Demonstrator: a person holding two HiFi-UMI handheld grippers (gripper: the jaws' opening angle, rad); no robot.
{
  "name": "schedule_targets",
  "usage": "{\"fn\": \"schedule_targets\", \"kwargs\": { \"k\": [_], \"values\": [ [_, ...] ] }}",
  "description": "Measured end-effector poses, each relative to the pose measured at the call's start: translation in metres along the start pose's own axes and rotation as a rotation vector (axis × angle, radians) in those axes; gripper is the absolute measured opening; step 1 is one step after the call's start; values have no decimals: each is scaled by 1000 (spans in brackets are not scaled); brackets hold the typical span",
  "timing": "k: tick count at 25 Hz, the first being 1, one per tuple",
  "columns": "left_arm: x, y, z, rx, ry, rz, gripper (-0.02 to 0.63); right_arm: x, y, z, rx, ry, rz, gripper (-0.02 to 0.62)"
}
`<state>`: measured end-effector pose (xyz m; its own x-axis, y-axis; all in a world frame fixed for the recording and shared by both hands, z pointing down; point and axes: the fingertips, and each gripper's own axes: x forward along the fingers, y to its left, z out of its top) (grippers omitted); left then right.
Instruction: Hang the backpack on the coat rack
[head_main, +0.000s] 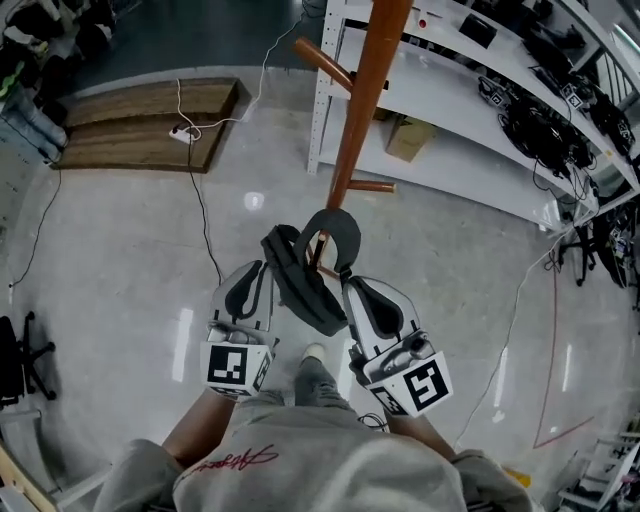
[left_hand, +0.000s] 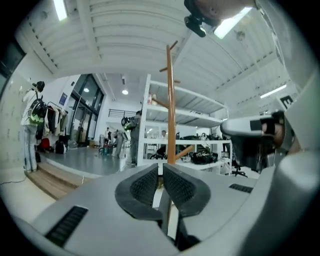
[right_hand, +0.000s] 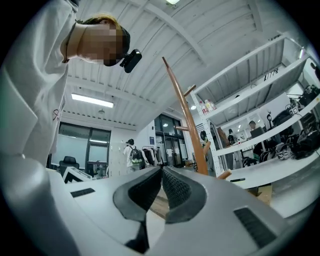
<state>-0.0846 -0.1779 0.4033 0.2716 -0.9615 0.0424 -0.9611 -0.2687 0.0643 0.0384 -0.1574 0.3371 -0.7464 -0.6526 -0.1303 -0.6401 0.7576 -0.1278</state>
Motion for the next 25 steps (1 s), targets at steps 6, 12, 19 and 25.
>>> {"fn": "schedule_targets", "kwargs": {
  "k": [6, 12, 19, 25],
  "values": [
    [-67, -32, 77, -17, -173, -188, 17, -31, 60, 31, -73, -77, -43, 21],
    [-147, -47, 80, -43, -133, -322, 15, -72, 141, 37, -130, -110, -143, 21],
    [-223, -59, 91, -84, -101, -363, 15, -111, 211, 50, -166, -104, -199, 21],
    [-252, -70, 100, -110, -97, -351, 15, -135, 233, 59, -162, -109, -199, 21]
  ]
}}
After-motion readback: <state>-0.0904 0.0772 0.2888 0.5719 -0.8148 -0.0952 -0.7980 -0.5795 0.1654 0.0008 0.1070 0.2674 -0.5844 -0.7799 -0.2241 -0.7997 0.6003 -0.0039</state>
